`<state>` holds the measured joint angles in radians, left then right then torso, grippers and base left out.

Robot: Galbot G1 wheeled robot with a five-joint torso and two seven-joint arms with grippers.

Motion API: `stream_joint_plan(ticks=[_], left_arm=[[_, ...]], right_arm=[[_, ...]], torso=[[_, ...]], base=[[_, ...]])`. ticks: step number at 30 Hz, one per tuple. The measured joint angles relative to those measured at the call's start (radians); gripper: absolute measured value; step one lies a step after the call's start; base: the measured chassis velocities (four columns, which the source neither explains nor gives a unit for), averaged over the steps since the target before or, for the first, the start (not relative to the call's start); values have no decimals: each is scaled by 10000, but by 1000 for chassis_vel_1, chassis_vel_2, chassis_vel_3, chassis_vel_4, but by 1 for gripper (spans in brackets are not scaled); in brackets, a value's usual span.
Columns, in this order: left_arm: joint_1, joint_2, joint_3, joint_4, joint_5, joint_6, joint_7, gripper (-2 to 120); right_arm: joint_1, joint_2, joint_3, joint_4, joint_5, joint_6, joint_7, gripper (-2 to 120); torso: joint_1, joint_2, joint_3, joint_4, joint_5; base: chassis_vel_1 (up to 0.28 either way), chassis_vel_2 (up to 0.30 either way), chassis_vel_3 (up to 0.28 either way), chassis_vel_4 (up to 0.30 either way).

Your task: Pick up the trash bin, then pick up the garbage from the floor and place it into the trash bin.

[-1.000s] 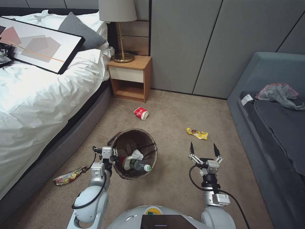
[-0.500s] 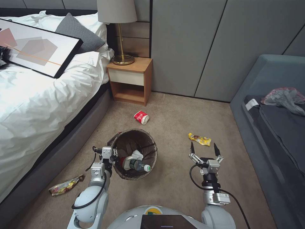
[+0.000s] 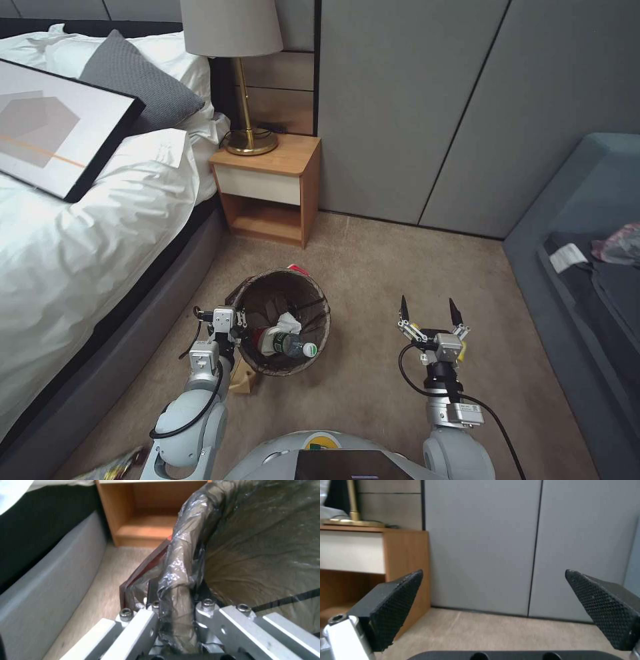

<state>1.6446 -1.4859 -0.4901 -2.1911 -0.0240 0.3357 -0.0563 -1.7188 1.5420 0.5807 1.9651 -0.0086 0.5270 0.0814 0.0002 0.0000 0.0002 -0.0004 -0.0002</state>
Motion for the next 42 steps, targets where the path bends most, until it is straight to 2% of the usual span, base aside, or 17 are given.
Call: stream_joint_plan(ticks=[1, 8, 24, 26, 30, 31, 32, 35, 36, 38, 42], left_arm=[[3, 2, -13, 2, 3, -1, -7, 3], [-11, 1, -9, 19, 1, -5, -4, 3], [36, -6, 6, -22, 17, 5, -5, 3], [46, 0, 15, -43, 22, 8, -4, 3], [54, 26, 22, -72, 25, 16, -4, 3], [54, 59, 22, -84, 21, 19, -4, 3], [54, 59, 22, -84, 21, 19, -4, 3], [41, 99, 21, -93, 4, 23, -1, 3], [41, 99, 21, -93, 4, 23, -1, 3], [28, 103, 25, -93, -6, 23, 2, 3], [7, 103, 31, -80, -11, 23, 5, 3]], right_arm=[[39, -1, 25, -44, -30, 83, -37, 100], [212, -20, 164, -244, -254, 515, -231, 100], [470, -206, 377, -327, -360, 602, -255, 100], [469, -333, 561, -233, -439, 390, -317, 100], [477, -563, 1210, -8, -651, -293, -921, 100], [554, -868, 1908, 132, -718, -1103, -1748, 100], [554, -868, 1908, 132, -718, -1103, -1748, 100], [896, -1516, 2993, -102, -849, -2086, -3423, 100], [896, -1516, 2993, -102, -849, -2086, -3423, 100], [1182, -1965, 3517, -544, -1008, -2390, -4460, 100], [1399, -2385, 3803, -1135, -997, -2644, -5340, 100]], torso=[[-1, 0, -1, 8, 6], [2, -1, 1, 3, 2], [-2, 0, -3, 4, 2], [-2, 0, -3, 4, 4], [-2, 0, -3, 4, 4], [-2, 0, -2, 3, 3], [-2, 0, -2, 3, 3], [-2, 0, -2, 5, 3], [-2, 0, -2, 5, 3], [-2, 0, -2, 6, 3], [-2, 0, -2, 4, 5]], base=[[-336, 340, 323, -363], [-184, 213, 181, -175], [18, -19, -16, 15], [0, 0, 0, 0], [0, 0, 0, 0], [0, 0, 0, 0], [0, 0, 0, 0], [0, 0, 0, 0], [0, 0, 0, 0], [0, 0, 0, 0], [0, 0, 0, 0]])
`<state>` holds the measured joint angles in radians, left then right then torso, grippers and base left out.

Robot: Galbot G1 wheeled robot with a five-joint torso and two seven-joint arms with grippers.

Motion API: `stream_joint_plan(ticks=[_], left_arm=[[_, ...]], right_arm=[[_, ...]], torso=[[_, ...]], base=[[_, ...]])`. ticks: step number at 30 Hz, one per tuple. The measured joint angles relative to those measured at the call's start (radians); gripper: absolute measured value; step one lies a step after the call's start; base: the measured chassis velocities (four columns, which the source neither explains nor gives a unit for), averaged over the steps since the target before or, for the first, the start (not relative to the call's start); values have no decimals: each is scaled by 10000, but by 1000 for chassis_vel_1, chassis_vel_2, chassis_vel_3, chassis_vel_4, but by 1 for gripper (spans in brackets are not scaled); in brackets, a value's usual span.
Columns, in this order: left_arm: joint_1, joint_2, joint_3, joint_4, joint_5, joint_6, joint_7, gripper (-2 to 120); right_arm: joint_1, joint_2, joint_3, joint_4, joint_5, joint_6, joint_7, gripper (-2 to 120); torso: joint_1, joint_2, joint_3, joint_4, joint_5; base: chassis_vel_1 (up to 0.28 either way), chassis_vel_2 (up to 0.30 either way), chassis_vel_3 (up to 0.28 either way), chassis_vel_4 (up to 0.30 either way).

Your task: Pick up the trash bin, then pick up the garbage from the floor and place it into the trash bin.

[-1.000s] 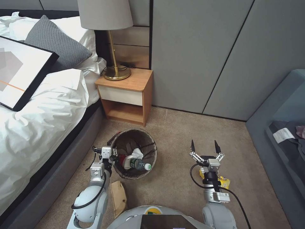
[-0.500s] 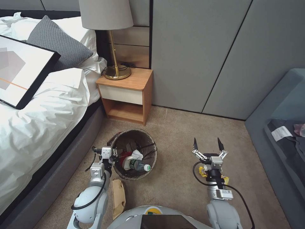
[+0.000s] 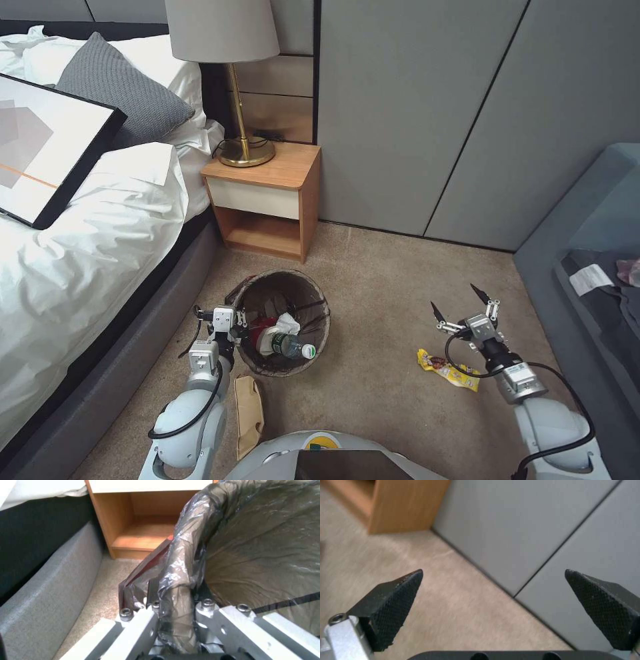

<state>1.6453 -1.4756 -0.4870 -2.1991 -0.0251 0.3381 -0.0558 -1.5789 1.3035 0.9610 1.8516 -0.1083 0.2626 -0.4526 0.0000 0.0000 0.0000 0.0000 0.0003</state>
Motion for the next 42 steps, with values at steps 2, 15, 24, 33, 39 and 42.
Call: stream_joint_plan(ticks=[2, 15, 24, 33, 39, 42], left_arm=[[-4, -2, 5, 12, 0, 0, 0, 3], [-12, -4, 29, 37, 7, 0, 4, 3], [41, -32, 26, 14, 48, -2, 0, 3], [48, -64, 93, 0, 135, -2, -3, 3], [75, -67, 87, -9, 152, 1, -5, 3], [79, -67, 74, -17, 153, 3, -7, 3]], right_arm=[[45, -79, 61, -180, -5, -34, -304, 100], [1056, -490, 292, -3622, -876, 353, -1958, 100], [1900, -480, 136, -5975, -1395, 966, -2053, 100], [2611, -548, 19, -7675, -1646, 1176, -1932, 100], [3255, -559, -121, -8702, -1909, 1321, -1640, 100], [3567, -583, -181, -9046, -1966, 1430, -1464, 100]], torso=[[0, 0, 0, 1, -3], [0, 0, 0, 0, -2], [0, 0, 0, 2, -5], [0, 0, 0, 0, -1], [0, 0, 0, 1, -4], [0, 0, 0, 0, -2]], base=[[0, 0, 0, 0], [0, 0, 0, 0], [0, 0, 0, 0], [0, 0, 0, 0], [0, 0, 0, 0], [0, 0, 0, 0]])
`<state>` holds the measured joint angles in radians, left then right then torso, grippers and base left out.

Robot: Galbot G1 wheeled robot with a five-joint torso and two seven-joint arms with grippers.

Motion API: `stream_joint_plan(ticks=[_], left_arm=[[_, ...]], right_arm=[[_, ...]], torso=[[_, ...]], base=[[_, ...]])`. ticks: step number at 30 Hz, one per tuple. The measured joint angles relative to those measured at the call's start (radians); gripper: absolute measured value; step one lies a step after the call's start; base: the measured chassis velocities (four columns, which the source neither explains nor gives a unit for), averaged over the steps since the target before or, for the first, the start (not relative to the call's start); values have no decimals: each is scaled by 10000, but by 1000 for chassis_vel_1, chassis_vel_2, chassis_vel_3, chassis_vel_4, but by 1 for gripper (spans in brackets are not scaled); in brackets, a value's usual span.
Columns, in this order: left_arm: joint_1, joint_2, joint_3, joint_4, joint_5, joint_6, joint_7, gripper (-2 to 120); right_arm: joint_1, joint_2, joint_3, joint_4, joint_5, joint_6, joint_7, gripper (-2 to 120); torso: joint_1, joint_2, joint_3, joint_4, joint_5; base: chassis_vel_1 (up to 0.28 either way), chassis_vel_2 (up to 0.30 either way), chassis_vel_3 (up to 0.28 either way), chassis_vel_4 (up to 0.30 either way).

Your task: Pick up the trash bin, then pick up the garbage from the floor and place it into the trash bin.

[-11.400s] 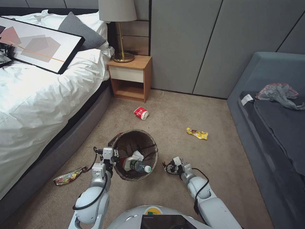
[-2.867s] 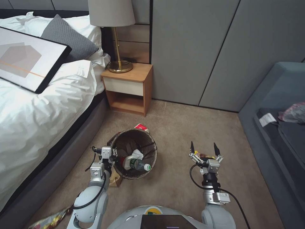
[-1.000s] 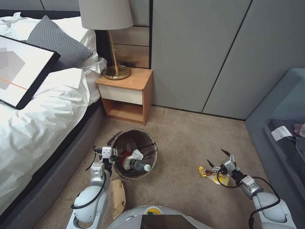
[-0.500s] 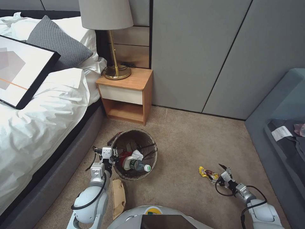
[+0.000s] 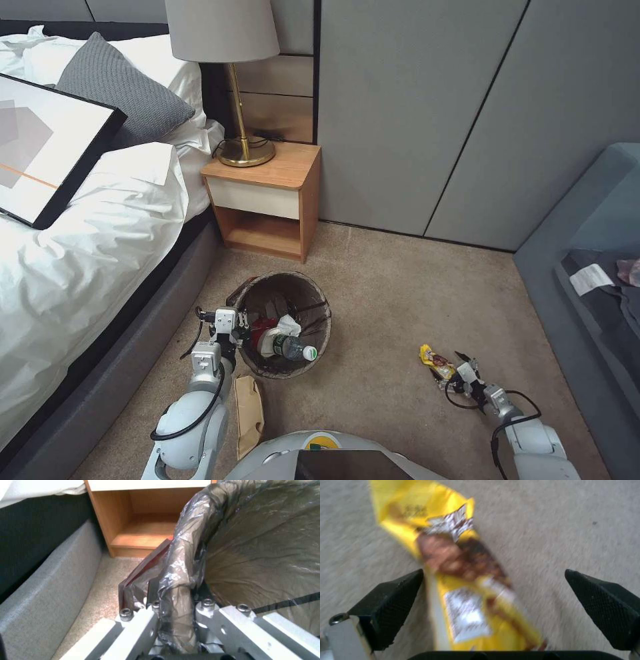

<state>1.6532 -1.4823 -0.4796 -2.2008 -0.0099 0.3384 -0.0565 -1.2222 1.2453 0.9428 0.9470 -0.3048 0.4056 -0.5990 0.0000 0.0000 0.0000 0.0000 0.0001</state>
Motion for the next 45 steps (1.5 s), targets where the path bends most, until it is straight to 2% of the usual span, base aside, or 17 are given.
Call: stream_joint_plan(ticks=[5, 9, 10, 11, 13, 14, 15, 17, 20, 21, 22, 25, 29, 32, 33, 35, 45], left_arm=[[11, -9, -2, -1, 11, 2, -7, 3], [14, -14, -1, -1, 14, 4, -12, 3], [14, -14, -3, -1, 15, 6, -14, 3], [14, -14, -3, -1, 15, 6, -14, 3], [15, -12, -3, -3, 17, 9, -14, 3], [21, -11, -3, -3, 22, 10, -16, 3], [21, -11, -3, -3, 22, 10, -16, 3], [23, -11, 9, -3, 30, 12, -17, 3], [14, -12, 25, -3, 34, 14, -16, 3], [7, -13, 30, -1, 35, 15, -16, 3], [7, -13, 30, -1, 35, 15, -16, 3], [-4, -13, 34, 8, 37, 17, -16, 3], [-4, -14, 32, 8, 37, 17, -16, 3], [-9, -11, 30, 8, 37, 17, -16, 3], [-9, -11, 30, 8, 37, 17, -16, 3], [-17, -12, 32, 8, 37, 17, -16, 3], [-30, -13, 33, 39, 30, 17, -15, 3]], right_arm=[[283, -31, -121, -215, -22, 26, 232, 100], [350, -2, -208, -337, -22, 105, 469, 95], [344, 16, -237, -361, -11, 134, 545, 89], [344, 16, -237, -361, -11, 134, 545, 89], [313, 36, -254, -363, 3, 140, 591, 81], [270, 51, -258, -356, 9, 147, 607, 73], [270, 51, -258, -356, 9, 147, 607, 73], [194, 68, -260, -305, 48, 149, 622, 64], [145, 82, -260, -270, 89, 153, 633, 58], [106, 93, -259, -250, 114, 160, 647, 51], [106, 93, -259, -250, 114, 160, 647, 51], [38, 119, -246, -237, 169, 193, 704, 34], [22, 134, -236, -241, 184, 224, 750, 25], [17, 153, -226, -234, 209, 252, 787, 8], [17, 153, -226, -234, 209, 252, 787, 8], [17, 154, -222, -222, 217, 261, 811, 0], [6, 177, -261, -104, 362, 387, 1024, 0]], torso=[[0, 0, 0, 1, -2], [0, 0, 0, 0, -1], [0, 0, 0, 0, -1], [0, 0, 0, 0, -1], [0, 0, 0, 0, -1], [0, 0, 0, 0, -1], [0, 0, 0, 0, -1], [0, 0, 0, 0, -1], [0, 0, 0, 1, -1], [0, 0, 0, 0, -1], [0, 0, 0, 0, -1], [0, 0, 0, -2, -1], [0, 0, 0, -2, -1], [0, 0, 0, 0, -1], [0, 0, 0, 0, -1], [0, 0, 0, 0, -1], [0, 0, 0, 0, -1]], base=[[0, 0, 0, 0], [0, 0, 0, 0], [0, 0, 0, 0], [0, 0, 0, 0], [0, 0, 0, 0], [0, 0, 0, 0], [0, 0, 0, 0], [0, 0, 0, 0], [0, 0, 0, 0], [0, 0, 0, 0], [0, 0, 0, 0], [0, 0, 0, 0], [0, 0, 0, 0], [0, 0, 0, 0], [0, 0, 0, 0], [0, 0, 0, 0], [0, 0, 0, 0]])
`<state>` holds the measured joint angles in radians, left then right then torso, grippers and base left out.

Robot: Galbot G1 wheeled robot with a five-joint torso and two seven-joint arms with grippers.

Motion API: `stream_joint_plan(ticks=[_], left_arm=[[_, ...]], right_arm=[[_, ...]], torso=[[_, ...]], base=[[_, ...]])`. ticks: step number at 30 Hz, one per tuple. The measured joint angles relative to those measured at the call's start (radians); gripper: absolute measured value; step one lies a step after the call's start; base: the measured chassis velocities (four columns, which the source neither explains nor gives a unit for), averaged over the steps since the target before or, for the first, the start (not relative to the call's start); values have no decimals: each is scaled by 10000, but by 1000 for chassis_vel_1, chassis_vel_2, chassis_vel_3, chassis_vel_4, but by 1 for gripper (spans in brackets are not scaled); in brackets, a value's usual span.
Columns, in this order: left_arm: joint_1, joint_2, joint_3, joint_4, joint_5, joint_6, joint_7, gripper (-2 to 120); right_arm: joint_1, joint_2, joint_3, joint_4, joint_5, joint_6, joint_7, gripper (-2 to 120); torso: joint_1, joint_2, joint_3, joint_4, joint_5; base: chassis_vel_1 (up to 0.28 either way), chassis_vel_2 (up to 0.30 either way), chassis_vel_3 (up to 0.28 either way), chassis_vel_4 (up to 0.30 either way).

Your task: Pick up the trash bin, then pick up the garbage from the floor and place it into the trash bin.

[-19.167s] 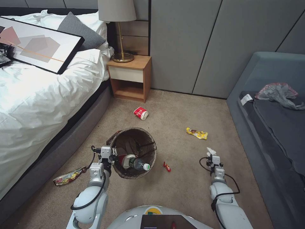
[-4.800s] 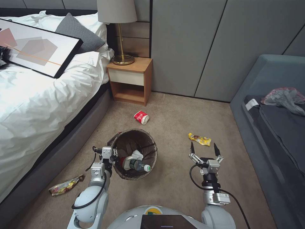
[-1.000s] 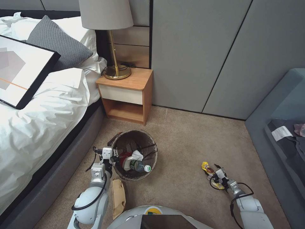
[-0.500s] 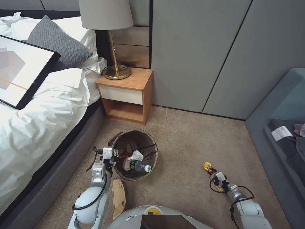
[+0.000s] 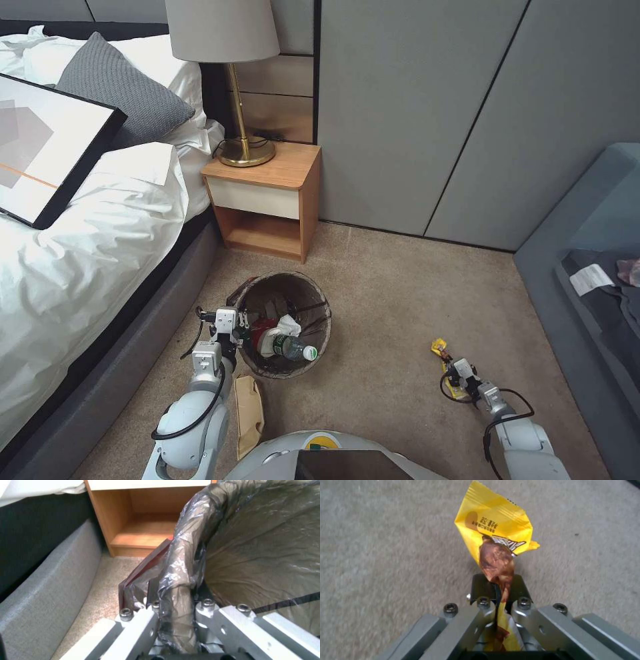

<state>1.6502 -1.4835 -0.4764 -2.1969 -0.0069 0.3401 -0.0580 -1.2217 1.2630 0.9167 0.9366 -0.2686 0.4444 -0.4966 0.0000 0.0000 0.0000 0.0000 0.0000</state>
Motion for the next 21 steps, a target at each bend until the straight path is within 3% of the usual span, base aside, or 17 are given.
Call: stream_joint_plan(ticks=[6, 12, 14, 15, 18, 21], left_arm=[[-4, -5, 8, 9, 1, 0, 0, 3], [3, -23, 43, 28, 15, 0, 0, 3], [13, -29, 83, 54, 32, 0, 1, 3], [13, -29, 83, 54, 32, 0, 1, 3], [21, -27, 118, 58, 48, 0, 2, 3], [22, -24, 144, 58, 50, 2, 11, 3]], right_arm=[[-299, 64, -263, 732, 695, 178, 556, 0], [-1131, 207, -878, 3345, 2430, 329, 1161, 0], [-1555, 313, -1351, 4906, 3298, 410, 1383, 0], [-1555, 313, -1351, 4906, 3298, 410, 1383, 0], [-1922, 422, -2192, 7201, 4363, 585, 1341, 0], [-2063, 435, -2662, 8249, 4795, 581, 1136, 0]], torso=[[0, 0, 0, -1, 1], [0, 0, 0, -3, 0], [0, 0, 0, 2, -5], [0, 0, 0, 2, -5], [0, 0, 0, 3, -6], [0, 0, 0, 3, -4]], base=[[0, 0, 0, 0], [0, 0, 0, 0], [0, 0, 0, 0], [0, 0, 0, 0], [0, 0, 0, 0], [0, 0, 0, 0]])
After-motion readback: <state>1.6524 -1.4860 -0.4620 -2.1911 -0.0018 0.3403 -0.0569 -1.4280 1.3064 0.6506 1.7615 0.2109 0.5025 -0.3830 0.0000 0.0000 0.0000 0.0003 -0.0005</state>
